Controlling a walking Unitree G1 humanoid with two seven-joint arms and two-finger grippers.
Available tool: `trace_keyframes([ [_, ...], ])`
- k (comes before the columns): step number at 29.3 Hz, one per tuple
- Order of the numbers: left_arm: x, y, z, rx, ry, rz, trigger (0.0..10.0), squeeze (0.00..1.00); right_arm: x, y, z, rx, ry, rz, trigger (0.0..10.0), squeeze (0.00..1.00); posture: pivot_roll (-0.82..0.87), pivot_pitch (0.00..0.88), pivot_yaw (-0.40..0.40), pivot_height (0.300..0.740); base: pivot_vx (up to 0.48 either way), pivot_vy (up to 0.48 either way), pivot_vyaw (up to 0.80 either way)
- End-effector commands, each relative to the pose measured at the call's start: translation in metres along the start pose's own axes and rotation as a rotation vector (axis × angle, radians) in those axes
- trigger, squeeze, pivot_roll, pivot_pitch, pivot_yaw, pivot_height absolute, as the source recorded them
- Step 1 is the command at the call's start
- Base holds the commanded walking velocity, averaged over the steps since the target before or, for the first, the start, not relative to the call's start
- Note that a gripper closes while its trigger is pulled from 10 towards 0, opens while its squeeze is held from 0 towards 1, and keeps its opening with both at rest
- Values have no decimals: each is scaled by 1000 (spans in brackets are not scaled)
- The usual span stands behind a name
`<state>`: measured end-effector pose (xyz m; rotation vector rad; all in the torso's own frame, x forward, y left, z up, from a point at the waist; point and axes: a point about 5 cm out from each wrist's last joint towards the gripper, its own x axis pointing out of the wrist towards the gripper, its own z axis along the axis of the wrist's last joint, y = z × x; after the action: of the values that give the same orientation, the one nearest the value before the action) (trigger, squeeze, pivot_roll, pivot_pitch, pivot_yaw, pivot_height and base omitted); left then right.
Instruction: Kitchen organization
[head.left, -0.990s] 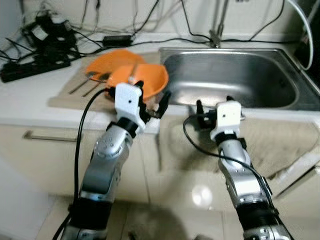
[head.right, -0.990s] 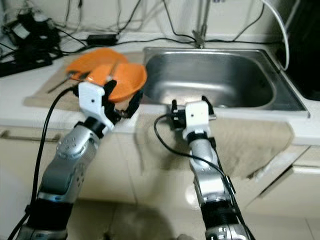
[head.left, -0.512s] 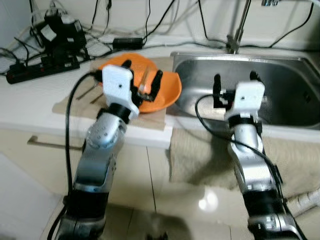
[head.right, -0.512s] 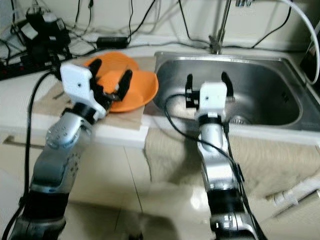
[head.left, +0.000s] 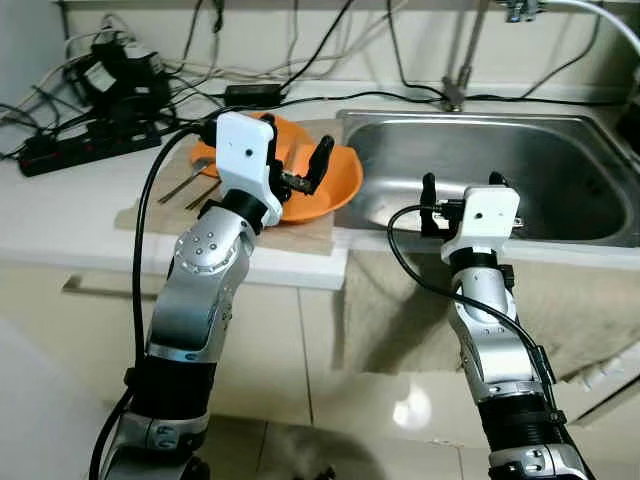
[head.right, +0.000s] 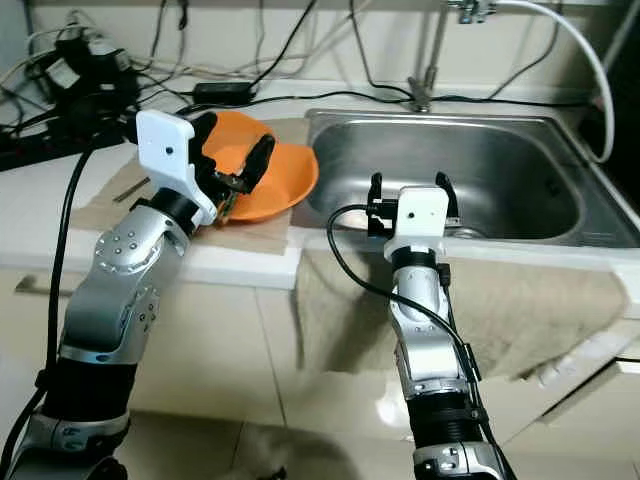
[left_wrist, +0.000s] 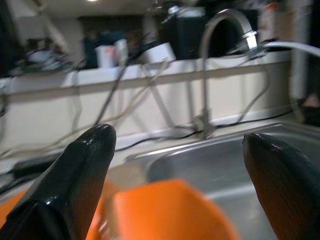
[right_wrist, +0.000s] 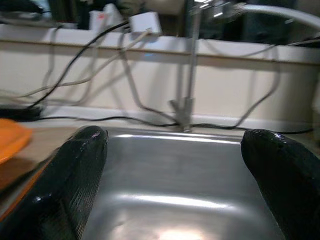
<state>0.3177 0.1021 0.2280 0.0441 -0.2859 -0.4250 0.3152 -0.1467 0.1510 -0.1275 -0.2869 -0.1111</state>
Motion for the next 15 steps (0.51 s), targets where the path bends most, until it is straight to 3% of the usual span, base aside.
trace_keyframes([
  [1,3,-5,5,14,-4,-32,10000,0,1,-6,1,-3,-3,-24,10000,0,60,0,79,740,469,0,0],
  [15,3,-8,4,-9,18,-40,10000,0,-5,2,-7,-4,26,0,10000,0,68,0,81,740,464,0,0],
])
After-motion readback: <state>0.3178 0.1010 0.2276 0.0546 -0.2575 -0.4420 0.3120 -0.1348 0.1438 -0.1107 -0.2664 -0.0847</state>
